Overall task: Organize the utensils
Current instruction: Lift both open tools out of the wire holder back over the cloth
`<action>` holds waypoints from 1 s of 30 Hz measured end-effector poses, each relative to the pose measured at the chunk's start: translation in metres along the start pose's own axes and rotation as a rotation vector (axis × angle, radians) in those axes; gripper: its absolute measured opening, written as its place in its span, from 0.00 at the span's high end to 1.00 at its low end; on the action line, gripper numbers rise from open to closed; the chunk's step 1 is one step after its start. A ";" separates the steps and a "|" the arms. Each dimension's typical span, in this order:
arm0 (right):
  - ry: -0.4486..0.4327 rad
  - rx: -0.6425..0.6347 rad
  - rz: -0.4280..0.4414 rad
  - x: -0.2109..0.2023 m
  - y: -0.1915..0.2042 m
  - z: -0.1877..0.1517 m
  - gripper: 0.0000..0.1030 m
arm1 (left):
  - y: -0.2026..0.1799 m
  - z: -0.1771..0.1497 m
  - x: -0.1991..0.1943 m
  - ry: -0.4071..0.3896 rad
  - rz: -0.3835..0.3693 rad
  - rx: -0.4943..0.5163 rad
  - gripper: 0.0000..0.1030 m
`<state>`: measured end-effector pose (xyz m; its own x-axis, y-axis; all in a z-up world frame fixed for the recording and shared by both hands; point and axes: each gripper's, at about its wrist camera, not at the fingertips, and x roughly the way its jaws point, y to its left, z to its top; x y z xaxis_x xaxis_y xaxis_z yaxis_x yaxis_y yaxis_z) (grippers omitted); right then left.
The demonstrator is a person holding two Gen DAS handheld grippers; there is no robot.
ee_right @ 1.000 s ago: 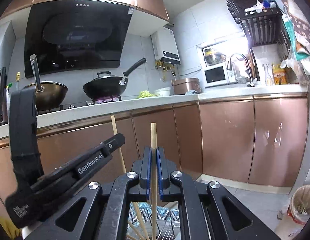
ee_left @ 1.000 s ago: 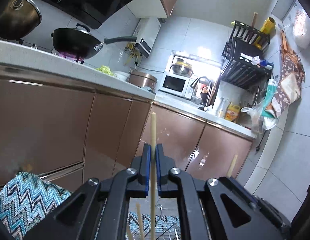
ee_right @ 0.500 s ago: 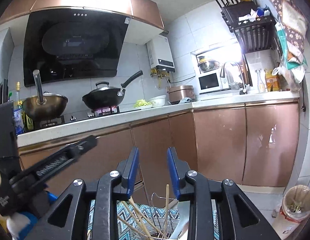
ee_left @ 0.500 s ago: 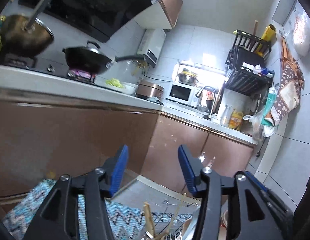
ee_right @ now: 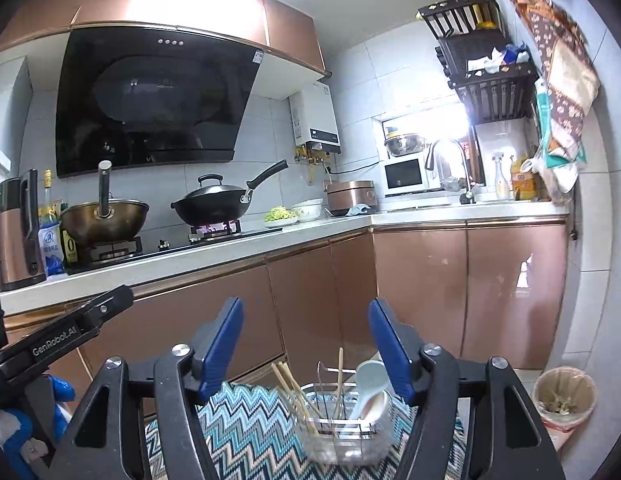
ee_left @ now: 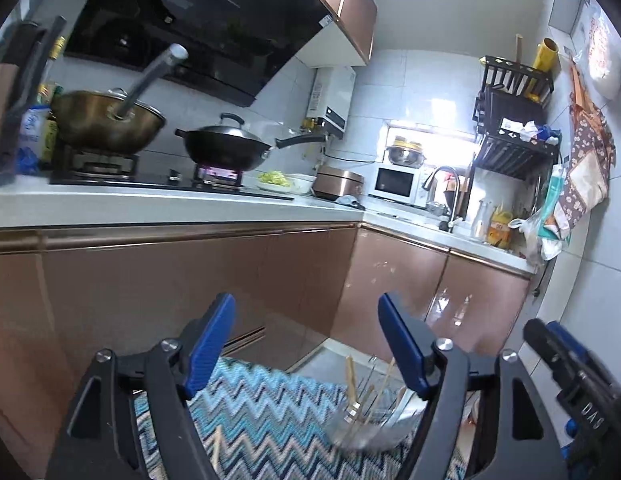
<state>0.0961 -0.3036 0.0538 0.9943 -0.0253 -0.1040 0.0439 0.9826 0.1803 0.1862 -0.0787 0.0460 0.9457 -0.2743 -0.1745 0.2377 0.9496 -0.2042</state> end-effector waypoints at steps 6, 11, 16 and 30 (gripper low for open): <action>0.001 -0.009 -0.020 -0.041 0.008 -0.002 0.28 | 0.008 -0.011 -0.050 0.016 0.071 0.046 0.26; 0.018 -0.014 -0.036 -0.066 0.009 -0.010 0.24 | 0.013 -0.023 -0.082 0.013 0.120 0.077 0.24; 0.034 -0.008 -0.058 -0.086 0.007 -0.019 0.13 | 0.015 -0.029 -0.106 0.013 0.152 0.096 0.24; 0.047 -0.034 -0.167 -0.118 0.013 -0.037 0.00 | 0.015 -0.034 -0.155 -0.021 0.202 0.132 0.20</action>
<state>-0.0244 -0.2814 0.0324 0.9676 -0.1811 -0.1759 0.2041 0.9711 0.1234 0.0360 -0.0267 0.0374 0.9810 -0.0744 -0.1789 0.0685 0.9969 -0.0388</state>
